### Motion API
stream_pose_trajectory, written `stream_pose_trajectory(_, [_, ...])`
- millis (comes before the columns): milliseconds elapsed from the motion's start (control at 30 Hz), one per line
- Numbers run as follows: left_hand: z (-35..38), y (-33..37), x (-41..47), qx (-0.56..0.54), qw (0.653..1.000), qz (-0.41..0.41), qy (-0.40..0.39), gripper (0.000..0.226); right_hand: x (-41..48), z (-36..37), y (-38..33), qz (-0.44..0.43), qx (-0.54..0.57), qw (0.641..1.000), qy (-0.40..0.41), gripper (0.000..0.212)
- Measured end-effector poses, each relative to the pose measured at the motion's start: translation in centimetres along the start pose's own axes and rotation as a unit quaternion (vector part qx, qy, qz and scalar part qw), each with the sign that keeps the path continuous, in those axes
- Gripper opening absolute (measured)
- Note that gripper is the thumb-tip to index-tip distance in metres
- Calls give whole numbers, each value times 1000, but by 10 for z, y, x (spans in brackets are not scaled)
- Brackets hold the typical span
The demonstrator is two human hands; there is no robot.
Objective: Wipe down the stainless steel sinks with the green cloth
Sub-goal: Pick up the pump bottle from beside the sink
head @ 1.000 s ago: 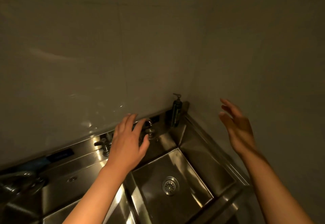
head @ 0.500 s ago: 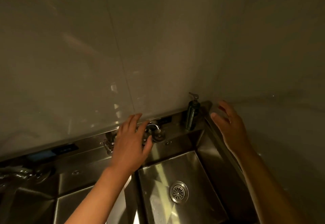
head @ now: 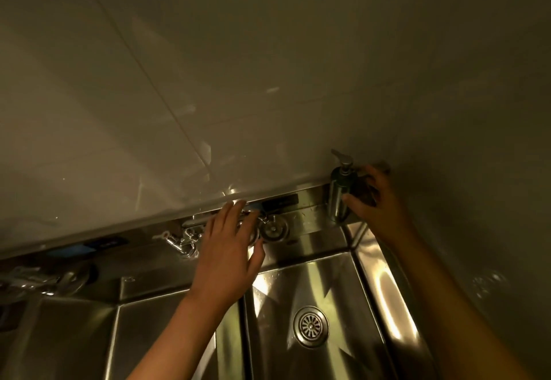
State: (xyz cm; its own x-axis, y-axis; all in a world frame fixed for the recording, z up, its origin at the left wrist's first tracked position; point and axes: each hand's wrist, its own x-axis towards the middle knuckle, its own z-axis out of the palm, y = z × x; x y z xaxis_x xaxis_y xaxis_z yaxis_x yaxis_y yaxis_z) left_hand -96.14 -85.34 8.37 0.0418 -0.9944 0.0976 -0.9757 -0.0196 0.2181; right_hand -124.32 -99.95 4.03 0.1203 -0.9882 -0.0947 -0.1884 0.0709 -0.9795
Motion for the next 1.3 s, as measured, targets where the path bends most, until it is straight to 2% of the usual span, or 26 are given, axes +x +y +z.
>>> stream_pose_trajectory(133, [8,-5,-1,3,1000,-21,7,55,27,4,28,28,4,1000,-8,103])
stream_pose_trajectory(267, [14,-8,-3,3,999,-35,8,54,50,8,50,36,0,999,-9,110])
stream_pose_trajectory(533, [18,-13,-21,-7,998,-68,11,52,55,26,55,29,-17,999,-12,80])
stream_pose_trajectory(700, [6,-21,-30,-6,996,-79,28,52,49,28,46,18,-12,1000,15,73])
stream_pose_trajectory(867, [-10,-25,-43,0,995,-99,26,56,33,24,11,-20,-3,999,29,70])
stream_pose_trajectory(1033, [-46,-31,-65,12,991,-123,51,56,7,25,-55,-78,-10,996,41,69])
stream_pose_trajectory(1300, [-124,-72,-142,32,975,-168,142,56,-60,85,-156,-192,-15,981,-24,66])
